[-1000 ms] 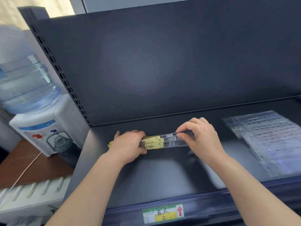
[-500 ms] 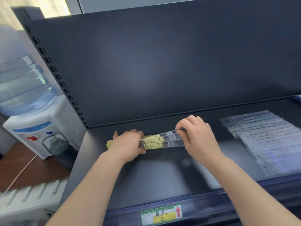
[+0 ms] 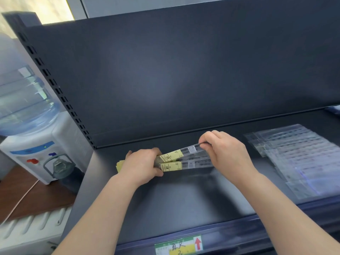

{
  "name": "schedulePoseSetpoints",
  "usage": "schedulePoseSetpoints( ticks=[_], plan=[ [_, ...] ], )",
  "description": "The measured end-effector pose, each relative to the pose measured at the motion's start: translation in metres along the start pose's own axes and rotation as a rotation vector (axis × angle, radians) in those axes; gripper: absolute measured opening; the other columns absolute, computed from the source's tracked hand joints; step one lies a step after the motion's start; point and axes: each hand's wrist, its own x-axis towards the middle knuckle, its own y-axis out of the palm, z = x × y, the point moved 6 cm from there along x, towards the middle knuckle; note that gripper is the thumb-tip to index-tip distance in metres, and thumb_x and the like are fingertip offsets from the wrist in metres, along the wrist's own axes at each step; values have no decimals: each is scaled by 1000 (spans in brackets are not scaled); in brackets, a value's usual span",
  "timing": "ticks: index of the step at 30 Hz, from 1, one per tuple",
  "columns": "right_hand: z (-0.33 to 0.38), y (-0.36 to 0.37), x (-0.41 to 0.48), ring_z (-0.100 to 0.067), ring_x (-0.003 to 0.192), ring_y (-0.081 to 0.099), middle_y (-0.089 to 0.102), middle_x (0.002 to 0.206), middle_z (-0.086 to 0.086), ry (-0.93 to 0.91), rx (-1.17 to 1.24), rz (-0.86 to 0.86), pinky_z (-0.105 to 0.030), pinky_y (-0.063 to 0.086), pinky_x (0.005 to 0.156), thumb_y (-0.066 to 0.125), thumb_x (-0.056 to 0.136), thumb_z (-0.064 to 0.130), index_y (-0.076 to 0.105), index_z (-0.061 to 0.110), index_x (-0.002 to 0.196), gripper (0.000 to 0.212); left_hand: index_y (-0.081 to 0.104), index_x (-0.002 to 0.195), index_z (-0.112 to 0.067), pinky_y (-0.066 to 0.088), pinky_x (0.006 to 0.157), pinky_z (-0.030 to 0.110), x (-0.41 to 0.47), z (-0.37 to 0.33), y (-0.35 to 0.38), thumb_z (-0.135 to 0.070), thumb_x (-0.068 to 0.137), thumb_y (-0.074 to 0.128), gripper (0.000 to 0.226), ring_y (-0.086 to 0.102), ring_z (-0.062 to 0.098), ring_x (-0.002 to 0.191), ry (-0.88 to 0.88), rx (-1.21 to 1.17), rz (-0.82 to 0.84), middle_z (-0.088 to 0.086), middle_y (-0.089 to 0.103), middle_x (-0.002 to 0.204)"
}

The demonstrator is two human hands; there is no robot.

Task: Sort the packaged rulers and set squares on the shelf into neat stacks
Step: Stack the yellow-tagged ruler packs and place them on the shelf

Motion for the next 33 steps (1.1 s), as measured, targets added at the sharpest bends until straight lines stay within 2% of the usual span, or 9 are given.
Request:
schedulePoseSetpoints(
  ticks=[6,9,13,18,23,25,28,31,33],
  plan=[
    [-11,20,-12,-12,82,51,57,85,15,115,157,186,-31,40,68,51,95,22,54,26,89,6,54,110,-33,36,103,42,1,0,-4,-41,72,78,46,59,16,100,3,-35,-46,-14,65,101],
    [-5,10,-13,-15,77,51,54,81,15,35,86,40,-31,40,64,58,90,19,56,24,84,8,53,110,-33,35,103,43,1,0,-4,-41,72,77,46,60,16,99,2,-22,-43,-13,66,101],
    [0,-12,-11,-19,73,47,55,80,8,25,55,-166,-34,37,60,51,89,17,57,19,84,7,53,111,-34,35,103,42,2,-2,-4,-40,73,76,45,60,17,98,-8,-7,-34,-12,68,101],
    [-16,26,-11,-14,90,53,51,90,17,162,160,202,-32,35,75,56,92,27,55,28,95,3,46,105,-27,39,97,40,-2,-3,-10,-38,72,79,48,48,16,79,-29,-29,-61,-11,60,88],
    [-10,30,-9,-13,101,52,52,112,15,99,205,214,-29,40,82,79,72,25,57,31,110,45,40,94,-23,39,94,40,-4,-7,-10,-32,74,79,45,46,16,73,-26,-47,-70,-12,53,76],
    [-18,31,-7,-9,108,52,49,123,17,180,316,279,-27,43,89,82,69,22,44,39,131,74,42,88,-23,39,93,40,-4,-7,-11,-31,75,79,40,46,15,73,-11,-45,-64,-13,51,73],
    [-33,40,-9,2,104,56,56,115,21,340,600,381,-20,45,86,87,64,17,30,49,139,100,45,84,-22,38,82,37,-7,-9,-13,-35,77,78,36,47,14,72,-10,-64,-54,-13,51,73],
    [-41,48,-10,-2,96,63,64,101,17,385,701,368,-15,47,79,86,64,12,49,40,129,79,52,84,-23,33,71,34,-8,-9,-15,-42,85,69,26,52,14,74,-7,-200,-78,-11,58,76],
    [-42,51,-9,-4,93,63,64,99,16,359,656,359,-14,47,76,86,65,13,63,38,106,54,55,84,-25,42,88,39,-7,-8,-17,-39,91,63,17,59,15,83,10,-300,-128,-11,66,85]
  ],
)
